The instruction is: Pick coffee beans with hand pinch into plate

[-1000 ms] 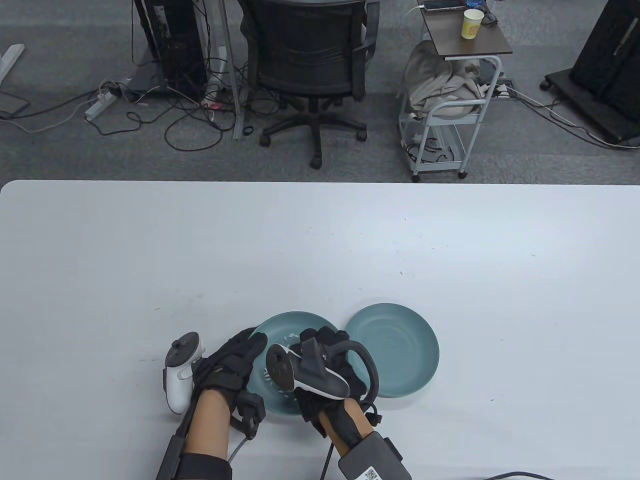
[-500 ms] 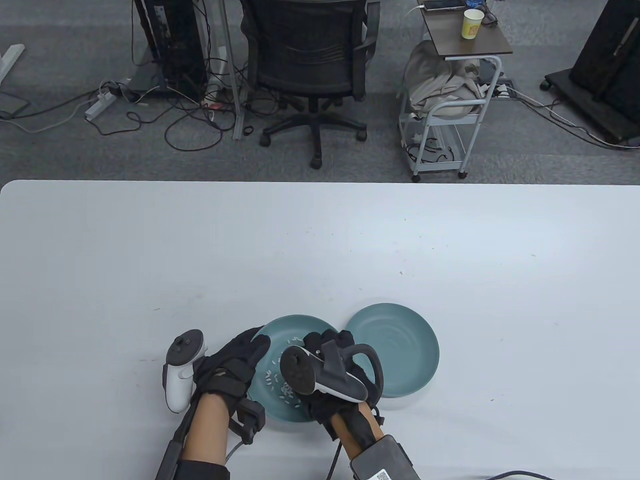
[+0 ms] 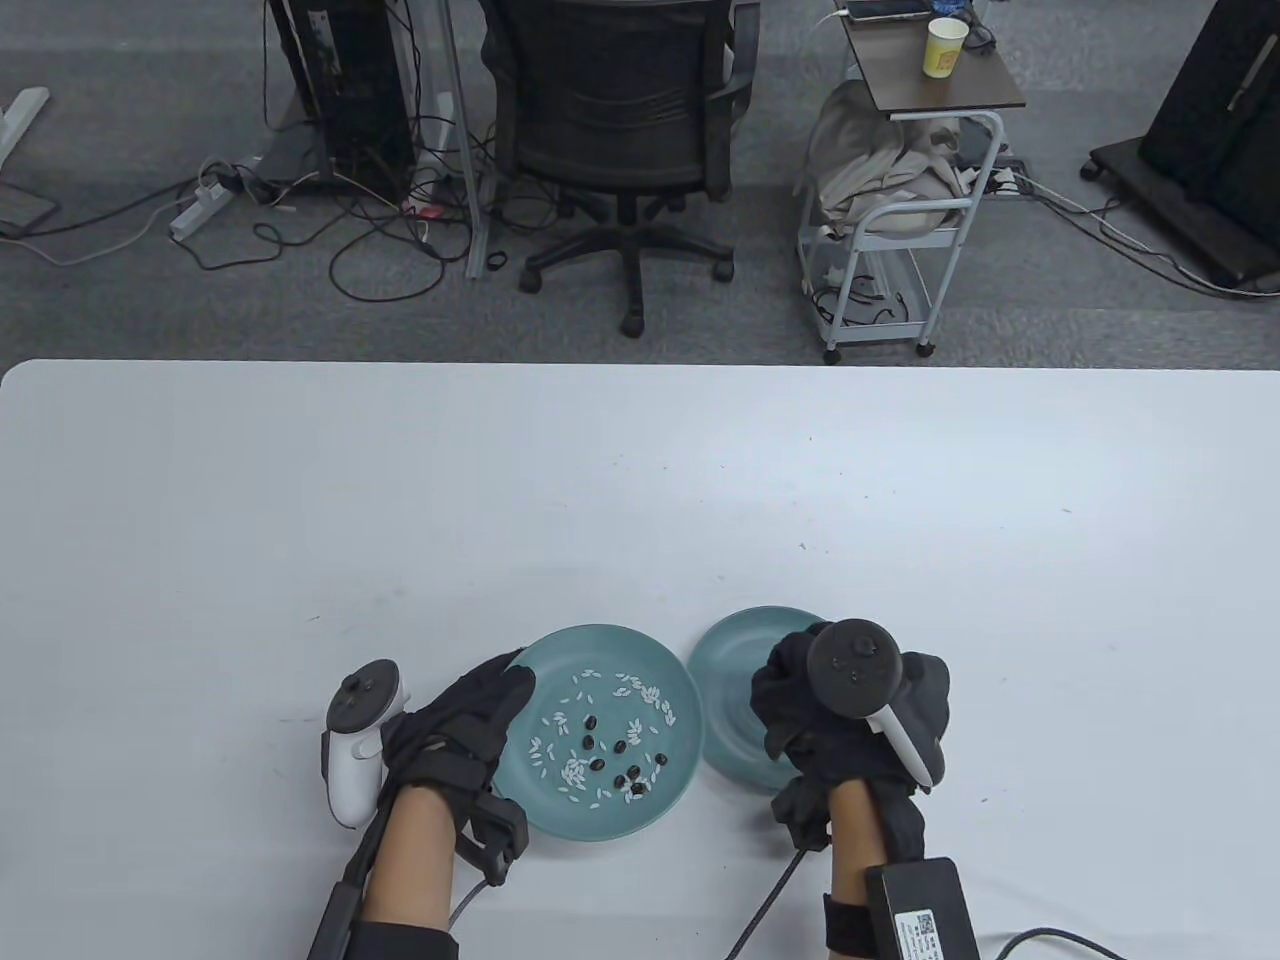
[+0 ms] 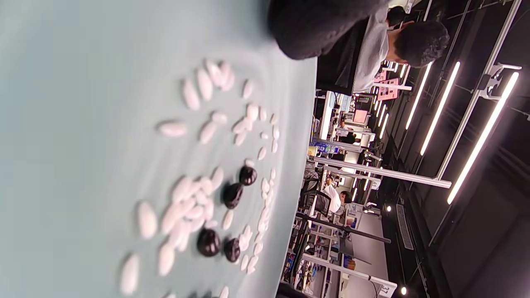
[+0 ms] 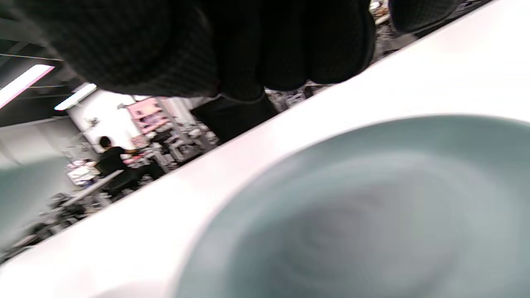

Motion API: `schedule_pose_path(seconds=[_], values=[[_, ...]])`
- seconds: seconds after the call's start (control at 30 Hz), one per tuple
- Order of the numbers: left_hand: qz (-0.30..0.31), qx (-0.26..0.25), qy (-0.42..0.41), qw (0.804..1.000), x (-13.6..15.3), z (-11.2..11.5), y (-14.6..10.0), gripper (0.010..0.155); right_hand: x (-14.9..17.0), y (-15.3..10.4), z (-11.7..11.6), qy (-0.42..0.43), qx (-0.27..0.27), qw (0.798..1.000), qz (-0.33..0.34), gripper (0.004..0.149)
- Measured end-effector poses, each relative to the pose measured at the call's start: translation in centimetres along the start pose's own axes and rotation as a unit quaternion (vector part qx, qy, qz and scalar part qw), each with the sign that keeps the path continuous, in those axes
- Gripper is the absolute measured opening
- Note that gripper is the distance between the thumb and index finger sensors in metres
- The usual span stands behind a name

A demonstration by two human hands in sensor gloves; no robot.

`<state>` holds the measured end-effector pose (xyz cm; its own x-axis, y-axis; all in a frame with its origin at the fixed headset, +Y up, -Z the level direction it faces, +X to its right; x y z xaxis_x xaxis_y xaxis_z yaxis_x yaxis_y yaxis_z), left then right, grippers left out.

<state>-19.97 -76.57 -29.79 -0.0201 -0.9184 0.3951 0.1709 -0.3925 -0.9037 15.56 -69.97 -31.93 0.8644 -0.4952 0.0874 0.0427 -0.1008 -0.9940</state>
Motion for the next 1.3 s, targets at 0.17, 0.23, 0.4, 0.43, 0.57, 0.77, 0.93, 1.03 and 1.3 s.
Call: schedule_pose_path(seconds=[0.17,0.23,0.4,0.43,0.57,0.77,0.93,1.03,1.3], values=[[-0.001,-0.016,0.030,0.999,0.0,-0.3,-0.2,0.050,1.0,0.5,-1.0,-0.081,0.006,0.996,-0.039,0.040],[0.000,-0.024,0.019,1.000,0.0,-0.6,-0.3,0.050,0.7,0.6,-1.7,-0.086,-0.009,0.996,-0.036,0.040],[0.001,-0.020,0.009,1.000,0.1,-0.5,-0.3,0.050,-0.5,1.1,-3.9,-0.184,-0.037,0.982,-0.029,0.040],[0.002,-0.023,0.012,1.000,0.0,-0.5,-0.3,0.050,-0.6,1.2,-4.2,-0.190,-0.045,0.980,-0.029,0.040],[0.006,-0.024,0.008,1.000,-0.1,-0.5,-0.3,0.050,-1.0,1.4,-5.4,-0.233,-0.066,0.970,-0.038,0.040],[0.004,-0.021,0.010,1.000,-0.1,-0.3,-0.2,0.050,-1.1,1.3,-5.5,-0.225,-0.067,0.972,-0.032,0.041],[0.002,-0.027,-0.004,1.000,0.0,-0.5,-0.3,0.050,-0.2,0.8,-4.3,-0.167,-0.052,0.984,-0.044,0.043],[0.000,-0.032,-0.002,0.999,0.1,-0.5,-0.2,0.050,0.7,0.6,-3.9,-0.121,-0.053,0.990,-0.052,0.042],[0.007,-0.024,-0.004,1.000,-0.1,-0.4,-0.3,0.050,-2.3,-0.7,-0.6,-0.063,0.020,0.998,0.025,0.044]])
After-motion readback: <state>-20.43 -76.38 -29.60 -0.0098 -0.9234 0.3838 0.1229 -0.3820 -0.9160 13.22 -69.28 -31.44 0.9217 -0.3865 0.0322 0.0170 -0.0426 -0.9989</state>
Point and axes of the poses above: the tracker on the back of each hand, its own x axis roughly to the little-finger side, its own y axis roughly from the wrist to the fingertips, z = x × y, the point moved 3 cm from there along y, roughly from the wrist to the fingertips, and after that the axes turned 5 degrees about -x, right-handed, at the moved point
